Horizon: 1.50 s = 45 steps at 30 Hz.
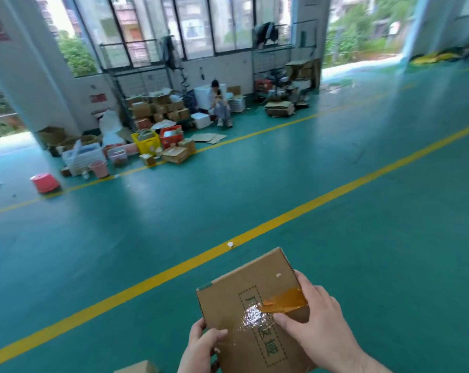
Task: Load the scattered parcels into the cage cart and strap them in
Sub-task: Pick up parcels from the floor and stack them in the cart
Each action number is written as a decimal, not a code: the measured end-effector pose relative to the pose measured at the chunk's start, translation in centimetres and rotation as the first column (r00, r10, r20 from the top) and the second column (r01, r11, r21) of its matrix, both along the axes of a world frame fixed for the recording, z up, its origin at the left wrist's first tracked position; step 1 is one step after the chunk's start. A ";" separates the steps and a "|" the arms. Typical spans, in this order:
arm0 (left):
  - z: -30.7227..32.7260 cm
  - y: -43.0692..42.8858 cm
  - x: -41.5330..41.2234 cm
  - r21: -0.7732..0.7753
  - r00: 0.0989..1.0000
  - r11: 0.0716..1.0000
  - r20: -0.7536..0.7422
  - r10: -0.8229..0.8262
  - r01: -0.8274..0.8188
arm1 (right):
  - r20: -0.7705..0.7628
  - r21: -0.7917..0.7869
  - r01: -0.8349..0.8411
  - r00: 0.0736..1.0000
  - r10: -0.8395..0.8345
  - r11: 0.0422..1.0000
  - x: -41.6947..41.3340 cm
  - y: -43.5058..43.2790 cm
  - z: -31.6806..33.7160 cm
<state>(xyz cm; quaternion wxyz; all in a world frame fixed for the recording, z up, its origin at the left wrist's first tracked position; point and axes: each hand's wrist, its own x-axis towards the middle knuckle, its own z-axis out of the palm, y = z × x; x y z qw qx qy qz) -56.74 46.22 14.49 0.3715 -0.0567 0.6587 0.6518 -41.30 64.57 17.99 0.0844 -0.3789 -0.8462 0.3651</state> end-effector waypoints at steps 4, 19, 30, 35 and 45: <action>-2.1 2.8 3.8 0.010 0.966 0.971 0.103 -0.237 0.237 | 0.069 0.027 0.238 0.968 -0.239 0.971 7.8 -1.7 -0.8; -3.6 2.4 36.6 0.129 0.217 0.282 0.375 -0.902 0.951 | 0.329 0.200 0.860 0.392 -0.859 0.469 42.8 -18.2 -0.9; -2.4 -3.4 62.3 -0.005 -0.132 -0.154 0.486 -0.864 0.988 | 0.262 0.223 0.964 0.085 -0.961 0.146 65.3 -31.2 -3.3; -3.0 -5.3 76.3 0.012 -0.198 -0.240 0.609 -0.768 0.971 | 0.246 0.246 0.965 0.027 -0.969 0.089 77.7 -34.8 -2.7; -3.8 -7.3 93.2 0.013 -0.240 -0.328 0.710 -0.662 0.945 | 0.262 0.434 0.901 -0.110 -0.959 0.015 89.5 -38.8 -0.4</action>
